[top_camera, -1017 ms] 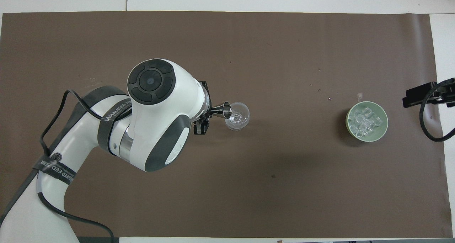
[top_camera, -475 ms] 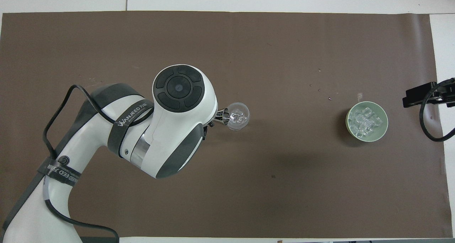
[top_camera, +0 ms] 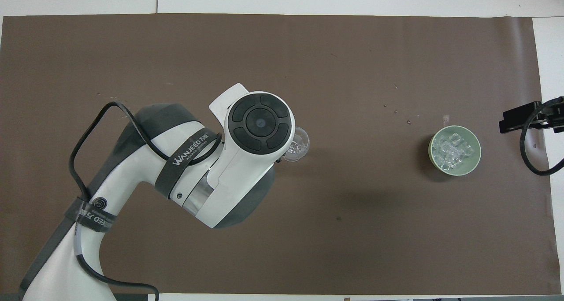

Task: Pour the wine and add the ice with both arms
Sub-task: 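Tilt the jigger over the clear cup with the left gripper to pour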

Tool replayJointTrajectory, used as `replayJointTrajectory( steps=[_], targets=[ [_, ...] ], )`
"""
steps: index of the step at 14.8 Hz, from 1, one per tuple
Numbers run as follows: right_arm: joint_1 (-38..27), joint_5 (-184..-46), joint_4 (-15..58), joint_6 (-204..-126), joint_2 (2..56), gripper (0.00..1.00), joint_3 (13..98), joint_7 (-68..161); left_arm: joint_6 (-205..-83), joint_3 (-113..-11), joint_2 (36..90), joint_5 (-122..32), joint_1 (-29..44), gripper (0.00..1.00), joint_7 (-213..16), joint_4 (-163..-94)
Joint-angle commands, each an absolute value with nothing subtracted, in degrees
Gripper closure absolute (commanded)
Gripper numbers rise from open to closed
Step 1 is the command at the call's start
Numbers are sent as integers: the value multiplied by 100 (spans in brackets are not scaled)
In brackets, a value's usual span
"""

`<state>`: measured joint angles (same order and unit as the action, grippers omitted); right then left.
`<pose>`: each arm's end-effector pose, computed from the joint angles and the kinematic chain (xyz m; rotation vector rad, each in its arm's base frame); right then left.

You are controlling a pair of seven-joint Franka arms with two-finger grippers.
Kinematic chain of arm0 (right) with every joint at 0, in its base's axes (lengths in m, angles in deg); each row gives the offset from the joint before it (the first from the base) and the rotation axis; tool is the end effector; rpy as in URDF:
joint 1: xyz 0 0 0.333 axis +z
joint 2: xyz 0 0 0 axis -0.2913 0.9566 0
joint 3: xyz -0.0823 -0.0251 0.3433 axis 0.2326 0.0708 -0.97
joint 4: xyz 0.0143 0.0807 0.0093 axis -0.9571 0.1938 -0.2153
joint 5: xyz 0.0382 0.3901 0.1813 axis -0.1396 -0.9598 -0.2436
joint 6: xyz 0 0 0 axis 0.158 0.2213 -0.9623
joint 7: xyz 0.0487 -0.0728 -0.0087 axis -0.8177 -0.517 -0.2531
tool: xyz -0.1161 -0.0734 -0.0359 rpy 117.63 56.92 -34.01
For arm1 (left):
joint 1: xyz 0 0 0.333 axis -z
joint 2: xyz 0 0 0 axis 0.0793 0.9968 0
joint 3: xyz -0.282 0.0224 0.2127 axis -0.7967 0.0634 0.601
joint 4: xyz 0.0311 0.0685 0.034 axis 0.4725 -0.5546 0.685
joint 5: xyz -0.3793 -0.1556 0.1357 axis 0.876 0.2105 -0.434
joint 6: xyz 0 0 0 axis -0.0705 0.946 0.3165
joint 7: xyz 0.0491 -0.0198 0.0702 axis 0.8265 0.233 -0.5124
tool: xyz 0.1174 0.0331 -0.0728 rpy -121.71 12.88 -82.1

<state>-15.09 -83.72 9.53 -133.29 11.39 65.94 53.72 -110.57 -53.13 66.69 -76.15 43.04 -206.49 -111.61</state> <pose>0.5671 -0.0199 0.6328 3.1333 -0.0376 -0.0968 0.5110 -0.4470 0.4762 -2.3834 -1.9833 -0.1906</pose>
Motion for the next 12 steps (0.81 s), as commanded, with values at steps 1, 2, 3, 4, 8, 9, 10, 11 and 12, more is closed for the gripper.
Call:
replayJointTrajectory(
  steps=[1,2,3,4,8,9,10,11,12],
  targets=[
    [-1605,-8468,1071,-13338,1020,0,6550,5316,-10646,-5248,7028,-8032,4502,100,-20919,-10682],
    [-1605,-8468,1071,-13338,1020,0,6550,5324,-10611,-5248,7020,-8138,4511,100,-20920,-10674],
    [-1605,-8476,1071,-13338,1029,0,6550,5324,-10506,-5248,7020,-8148,4511,100,-20920,-10656],
    [-1605,-8468,1071,-13338,1029,0,6550,5324,-10401,-5248,7028,-8174,4546,100,-20920,-10595],
    [-1605,-8468,1071,-13338,1029,0,6550,5324,-10102,-5248,7099,-8376,4633,100,-20920,-10305],
    [-1605,-8468,1071,-13338,1029,0,6550,5324,-10040,-5248,7108,-8429,4677,100,-20920,-10252],
    [-1605,-8476,1071,-13338,1020,0,6550,5324,-9970,-5248,7108,-8447,4678,100,-20920,-10191],
    [-1605,-8468,1071,-13338,1029,0,6550,5324,-9926,-5248,7116,-8456,4695,100,-20920,-10120],
    [-1605,-8468,1071,-13338,1020,0,6550,5324,-9917,-5230,7186,-8456,4756,100,-20937,-10076]
  ],
)
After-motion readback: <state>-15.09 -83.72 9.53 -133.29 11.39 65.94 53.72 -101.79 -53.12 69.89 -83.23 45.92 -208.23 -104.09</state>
